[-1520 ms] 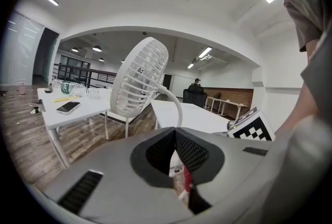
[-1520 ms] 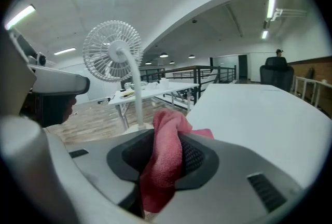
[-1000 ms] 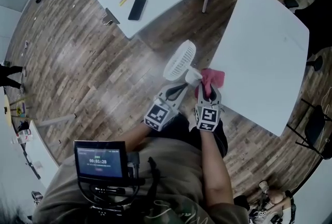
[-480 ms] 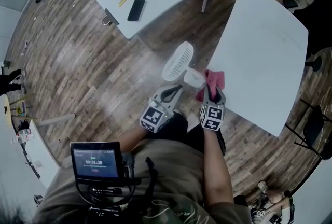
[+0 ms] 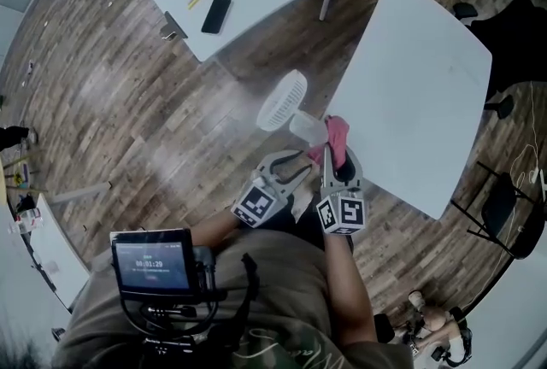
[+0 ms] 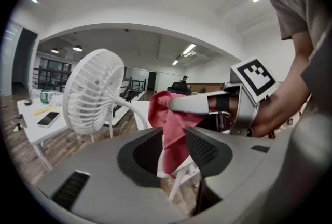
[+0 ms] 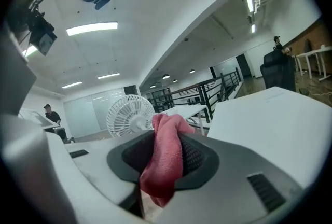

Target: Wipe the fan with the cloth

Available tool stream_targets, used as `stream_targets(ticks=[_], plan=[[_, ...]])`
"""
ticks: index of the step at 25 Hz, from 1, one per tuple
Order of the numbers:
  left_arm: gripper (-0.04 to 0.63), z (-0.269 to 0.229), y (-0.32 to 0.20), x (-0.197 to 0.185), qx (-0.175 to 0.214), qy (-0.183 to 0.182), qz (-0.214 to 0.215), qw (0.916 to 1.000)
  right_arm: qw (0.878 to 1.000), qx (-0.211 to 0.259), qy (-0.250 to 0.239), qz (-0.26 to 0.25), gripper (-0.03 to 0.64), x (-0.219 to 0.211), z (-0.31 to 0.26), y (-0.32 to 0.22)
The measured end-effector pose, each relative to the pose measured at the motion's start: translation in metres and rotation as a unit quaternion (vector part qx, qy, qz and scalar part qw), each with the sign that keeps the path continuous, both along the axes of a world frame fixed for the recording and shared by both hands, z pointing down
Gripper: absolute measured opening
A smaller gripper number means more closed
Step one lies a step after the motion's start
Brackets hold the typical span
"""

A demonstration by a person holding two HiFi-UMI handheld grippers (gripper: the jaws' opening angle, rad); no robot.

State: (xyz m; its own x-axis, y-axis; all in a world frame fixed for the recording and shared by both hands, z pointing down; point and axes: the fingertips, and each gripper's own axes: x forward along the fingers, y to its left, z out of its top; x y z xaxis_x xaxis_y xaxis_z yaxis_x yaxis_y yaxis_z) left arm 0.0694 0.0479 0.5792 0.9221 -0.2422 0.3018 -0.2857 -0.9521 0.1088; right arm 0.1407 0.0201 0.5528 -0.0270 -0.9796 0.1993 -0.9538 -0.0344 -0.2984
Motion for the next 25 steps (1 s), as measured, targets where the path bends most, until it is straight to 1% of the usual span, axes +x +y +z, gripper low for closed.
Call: stream_targets(ticks=[2,4,6,10,12,14,15,17,20,22,23,25], plan=[[0.169,-0.008,0.010,0.009,0.018,-0.003,0.019,0.9997,1.000,0.011,0.000,-0.018,0.138,-0.010,-0.017,0.000],[0.221,-0.014,0.015,0.016,0.031,-0.006,0.025,0.9992,0.999,0.023,-0.004,-0.036,0.138,-0.017,-0.032,0.000],[0.236,-0.016,0.013,0.020,0.036,-0.010,0.017,0.9992,0.998,0.032,-0.007,-0.056,0.138,-0.022,-0.043,0.001],[0.238,-0.014,0.006,0.020,0.036,-0.024,-0.012,0.9990,0.995,0.031,-0.011,-0.098,0.138,-0.034,-0.050,0.007],[0.238,-0.015,0.005,0.022,0.057,-0.033,-0.015,0.9977,0.992,0.031,-0.007,-0.125,0.138,-0.043,-0.048,0.008],[0.212,-0.017,0.005,0.025,0.080,-0.038,-0.020,0.9959,0.989,0.040,-0.004,-0.141,0.140,-0.049,-0.048,0.010],[0.198,-0.019,0.006,0.026,0.083,-0.036,-0.025,0.9956,0.988,0.044,-0.006,-0.146,0.140,-0.049,-0.049,0.011],[0.117,-0.023,0.008,0.028,0.074,-0.030,-0.044,0.9958,0.986,0.050,-0.014,-0.159,0.144,-0.048,-0.050,0.015],[0.095,-0.026,0.011,0.031,0.063,-0.029,-0.073,0.9949,0.981,0.055,-0.015,-0.188,0.161,-0.047,-0.053,0.018],[0.089,-0.028,0.011,0.030,0.051,-0.032,-0.093,0.9939,0.977,0.055,-0.022,-0.206,0.199,-0.045,-0.053,0.021],[0.087,-0.025,0.011,0.026,0.045,-0.030,-0.106,0.9930,0.975,0.057,-0.023,-0.213,0.228,-0.043,-0.054,0.023],[0.083,-0.013,0.011,0.015,0.030,-0.031,-0.135,0.9899,0.972,0.068,-0.016,-0.223,0.236,-0.035,-0.056,0.026]])
